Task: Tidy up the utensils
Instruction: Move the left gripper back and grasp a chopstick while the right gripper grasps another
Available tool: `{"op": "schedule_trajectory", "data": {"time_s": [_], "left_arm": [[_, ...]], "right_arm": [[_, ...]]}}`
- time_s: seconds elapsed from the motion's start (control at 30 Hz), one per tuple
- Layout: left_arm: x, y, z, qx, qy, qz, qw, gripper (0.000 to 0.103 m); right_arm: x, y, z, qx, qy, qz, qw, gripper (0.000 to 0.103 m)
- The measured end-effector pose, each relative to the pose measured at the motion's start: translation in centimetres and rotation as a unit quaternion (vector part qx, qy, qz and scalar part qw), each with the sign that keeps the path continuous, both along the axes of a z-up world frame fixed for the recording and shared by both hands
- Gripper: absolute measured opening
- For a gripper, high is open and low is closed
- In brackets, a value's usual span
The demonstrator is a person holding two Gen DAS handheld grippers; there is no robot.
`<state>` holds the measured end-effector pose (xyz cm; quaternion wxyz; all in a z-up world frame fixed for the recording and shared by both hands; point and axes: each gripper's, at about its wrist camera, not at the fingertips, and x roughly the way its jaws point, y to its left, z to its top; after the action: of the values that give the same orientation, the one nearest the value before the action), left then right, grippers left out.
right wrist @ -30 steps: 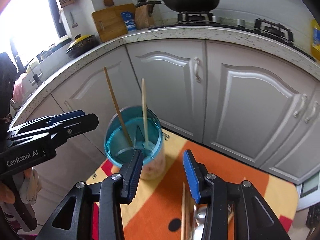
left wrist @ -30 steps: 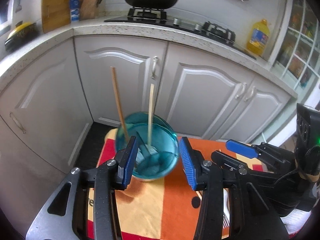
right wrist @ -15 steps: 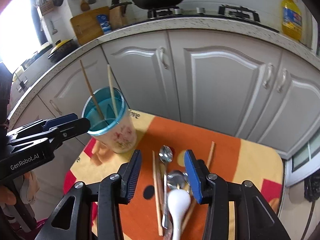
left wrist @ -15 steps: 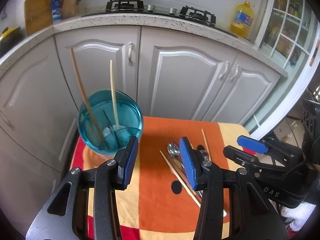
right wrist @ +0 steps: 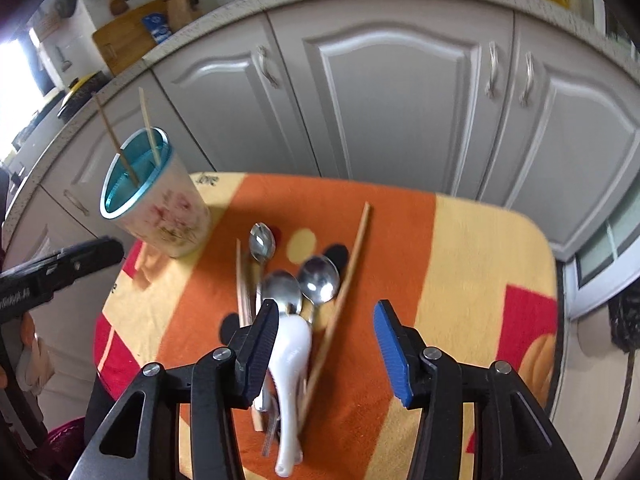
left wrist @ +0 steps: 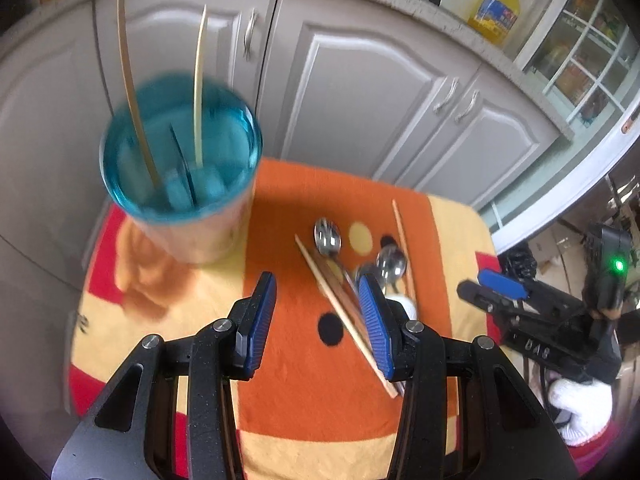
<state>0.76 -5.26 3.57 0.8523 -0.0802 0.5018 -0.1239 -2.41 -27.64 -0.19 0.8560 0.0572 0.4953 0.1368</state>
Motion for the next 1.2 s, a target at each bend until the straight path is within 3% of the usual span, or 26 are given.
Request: {"op": "schedule_trajectory", "data": {"time_s": [0.13, 0.43, 0.57, 0.67, 0.97, 1.07, 1.2], "left_arm": [[0.1, -0.1, -2.6, -0.005, 0.024, 0.004, 0.9997, 0.042], [2.6, -0.8, -7.4, -0.023, 0.080, 0.013, 0.9964, 0.042], [3.8, -2.5, -8.7, -0.006, 0.093, -0.005, 0.9956, 0.041], [4.4, -3.6, -9.8, 0.031, 0.101, -0.014, 0.9943, 0.038], [5.8, -4.7, -10.2, 0.052, 0.105, -0.022, 0.9929, 0.037], [5.9, -4.5, -10.2, 0.052, 0.103, -0.033, 0.9927, 0.036], [6.7, -3.6, -10.1, 0.036, 0.113, -0.011, 0.9929, 0.036]], "right_arm": [[0.7, -0.8, -1.9, 0.024, 0.019, -0.005, 1.000, 0.047], [3.0, -1.2, -4.0, 0.026, 0.044, -0.003, 0.999, 0.047], [3.8, -1.4, -4.4, 0.027, 0.048, -0.001, 0.998, 0.047], [4.2, -1.7, -4.4, 0.028, 0.048, 0.000, 0.998, 0.047], [5.0, -2.4, -4.4, 0.033, 0.047, -0.004, 0.998, 0.048], [5.4, -2.1, -4.5, 0.033, 0.048, 0.002, 0.998, 0.048], [6.7, -1.7, -4.8, 0.026, 0.050, 0.008, 0.998, 0.048]]}}
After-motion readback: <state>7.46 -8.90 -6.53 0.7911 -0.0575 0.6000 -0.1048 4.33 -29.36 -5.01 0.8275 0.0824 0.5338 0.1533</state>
